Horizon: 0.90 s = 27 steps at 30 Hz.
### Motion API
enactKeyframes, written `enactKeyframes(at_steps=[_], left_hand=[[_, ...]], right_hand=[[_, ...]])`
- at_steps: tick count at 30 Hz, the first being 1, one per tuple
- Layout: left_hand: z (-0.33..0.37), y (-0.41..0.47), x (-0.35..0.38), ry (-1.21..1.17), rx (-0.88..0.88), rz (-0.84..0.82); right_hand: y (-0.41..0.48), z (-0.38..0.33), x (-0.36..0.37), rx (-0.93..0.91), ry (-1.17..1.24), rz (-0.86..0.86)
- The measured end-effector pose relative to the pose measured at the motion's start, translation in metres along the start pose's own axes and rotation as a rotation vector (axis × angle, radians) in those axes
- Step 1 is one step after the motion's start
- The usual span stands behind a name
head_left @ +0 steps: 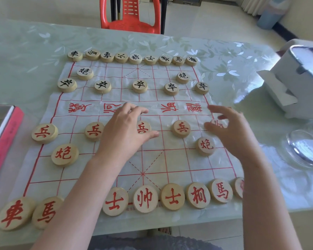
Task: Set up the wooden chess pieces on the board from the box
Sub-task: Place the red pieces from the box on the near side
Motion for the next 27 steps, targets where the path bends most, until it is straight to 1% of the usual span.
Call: enactKeyframes(at_steps=[2, 4, 6, 8, 14, 17, 20, 22, 24, 27], left_hand=[[0.014, 0.001, 0.005, -0.026, 0.046, 0.005], [0.029, 0.002, 0.016, -0.053, 0.080, -0.023], [0.041, 0.002, 0.029, -0.063, 0.093, -0.066], [0.049, 0.003, 0.038, -0.078, 0.092, -0.083], [0.056, 0.005, 0.044, -0.067, 0.107, -0.084], [0.052, 0.005, 0.039, -0.059, 0.100, -0.087], [0.050, 0.005, 0.033, -0.069, 0.090, -0.067], [0.051, 0.005, 0.032, -0.074, 0.089, -0.060], [0.051, 0.004, 0.032, -0.084, 0.096, -0.060], [0.049, 0.003, 0.031, -0.093, 0.103, -0.055]], right_hand=[[0.001, 0.026, -0.017, 0.123, 0.022, 0.127], [0.000, 0.048, -0.022, 0.256, 0.044, 0.198], [0.000, 0.059, -0.019, 0.334, 0.078, 0.224], [0.001, 0.060, -0.011, 0.372, 0.104, 0.224], [0.012, 0.056, 0.004, 0.402, 0.036, 0.218], [0.017, 0.058, 0.002, 0.353, 0.035, 0.202], [0.018, 0.059, 0.002, 0.272, 0.095, 0.089], [0.016, 0.059, 0.002, 0.264, 0.167, 0.010], [0.014, 0.060, 0.000, 0.271, 0.163, 0.016], [0.014, 0.063, -0.002, 0.304, 0.099, 0.075]])
Point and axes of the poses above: each hand's wrist, its own y-axis towards the middle knuckle, its own x-axis out of the palm, z = x × y, the point moved 6 cm from there along y, towards the middle knuckle, and after that the axes turned 4 degrees about x, right-handed, at the moved point
